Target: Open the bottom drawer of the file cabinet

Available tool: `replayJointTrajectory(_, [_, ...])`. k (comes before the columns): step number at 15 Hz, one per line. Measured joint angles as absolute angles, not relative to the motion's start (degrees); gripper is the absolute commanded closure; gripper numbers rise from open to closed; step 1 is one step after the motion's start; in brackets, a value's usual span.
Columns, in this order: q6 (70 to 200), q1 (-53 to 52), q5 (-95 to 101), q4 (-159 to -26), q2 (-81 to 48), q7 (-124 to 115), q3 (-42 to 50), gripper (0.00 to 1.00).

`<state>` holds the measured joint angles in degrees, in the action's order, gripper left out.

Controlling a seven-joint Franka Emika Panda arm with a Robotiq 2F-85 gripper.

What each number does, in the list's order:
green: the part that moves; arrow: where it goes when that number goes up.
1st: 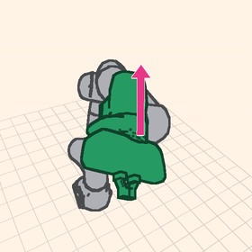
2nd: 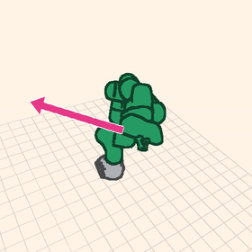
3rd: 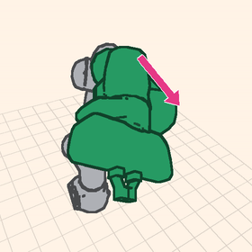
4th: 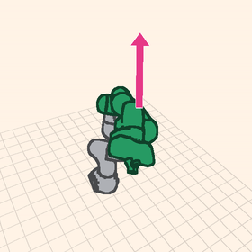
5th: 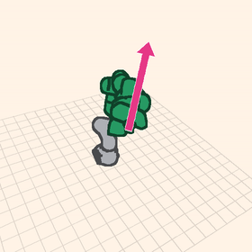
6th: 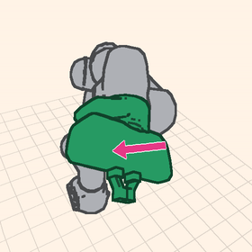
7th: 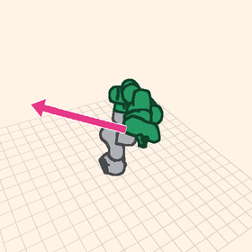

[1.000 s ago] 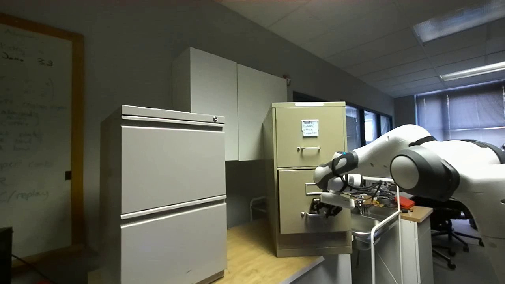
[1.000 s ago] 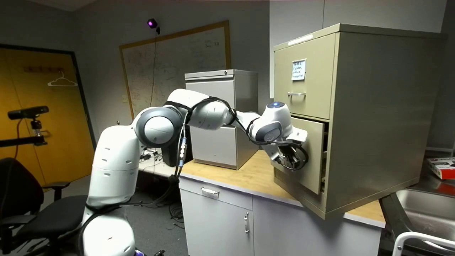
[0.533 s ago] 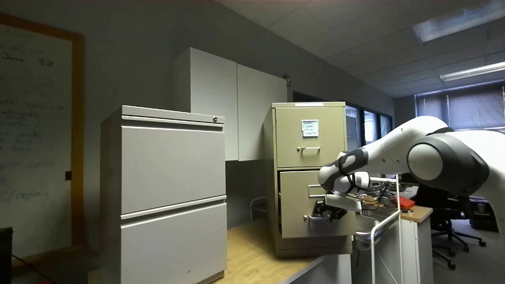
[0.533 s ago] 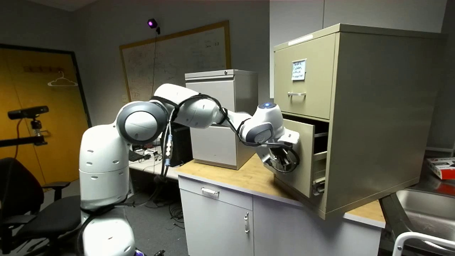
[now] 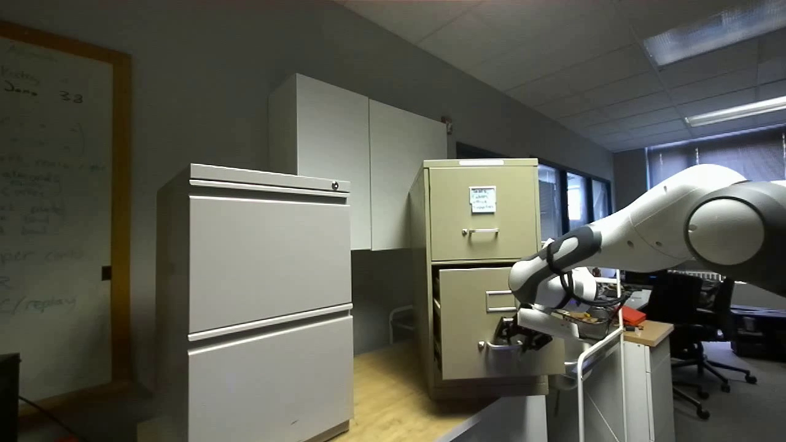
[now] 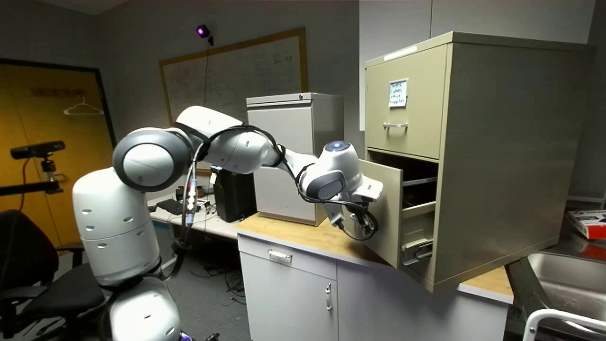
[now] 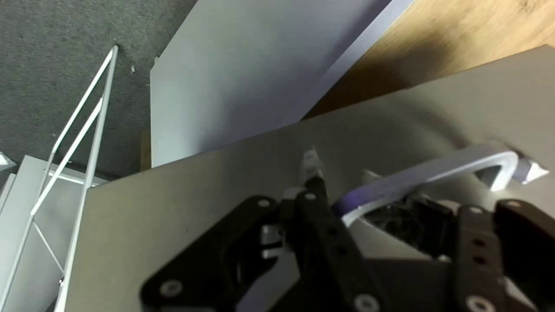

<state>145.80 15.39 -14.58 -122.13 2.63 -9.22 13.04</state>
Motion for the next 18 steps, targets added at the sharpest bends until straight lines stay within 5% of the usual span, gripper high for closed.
replayJointTrajectory(18, [149.3, 10.4, -23.2, -150.0, 29.2, -4.5, 18.3, 0.93])
